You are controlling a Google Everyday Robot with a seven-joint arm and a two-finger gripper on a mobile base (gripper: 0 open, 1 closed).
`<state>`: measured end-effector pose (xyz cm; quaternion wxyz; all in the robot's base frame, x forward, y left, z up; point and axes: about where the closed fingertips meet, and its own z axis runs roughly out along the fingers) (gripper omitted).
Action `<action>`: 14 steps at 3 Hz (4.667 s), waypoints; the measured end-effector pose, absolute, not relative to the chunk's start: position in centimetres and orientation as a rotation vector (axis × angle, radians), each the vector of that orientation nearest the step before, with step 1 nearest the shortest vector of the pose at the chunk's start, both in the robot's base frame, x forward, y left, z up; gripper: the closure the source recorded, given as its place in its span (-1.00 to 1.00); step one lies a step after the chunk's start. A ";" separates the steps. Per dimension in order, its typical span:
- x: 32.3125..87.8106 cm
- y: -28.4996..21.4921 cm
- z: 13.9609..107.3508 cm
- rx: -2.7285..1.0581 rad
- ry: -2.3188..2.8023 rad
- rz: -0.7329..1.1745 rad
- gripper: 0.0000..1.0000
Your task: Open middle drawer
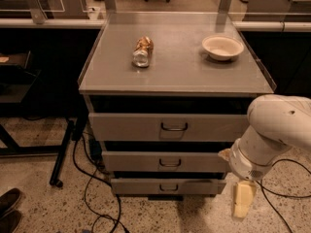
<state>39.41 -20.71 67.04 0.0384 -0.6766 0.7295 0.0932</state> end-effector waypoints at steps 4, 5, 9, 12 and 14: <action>40.3 -18.3 54.8 -2.122 2.177 0.507 -1.00; 40.1 -18.0 53.1 -2.100 2.185 0.509 -1.00; 47.8 -18.5 48.2 -1.895 2.266 0.350 -1.00; 51.8 -18.7 45.4 -1.692 2.323 0.229 -1.00; 53.0 -18.9 44.9 -1.634 2.328 0.214 -1.00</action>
Offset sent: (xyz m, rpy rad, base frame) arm -0.0173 0.0099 -0.0414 0.0960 0.0813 0.0342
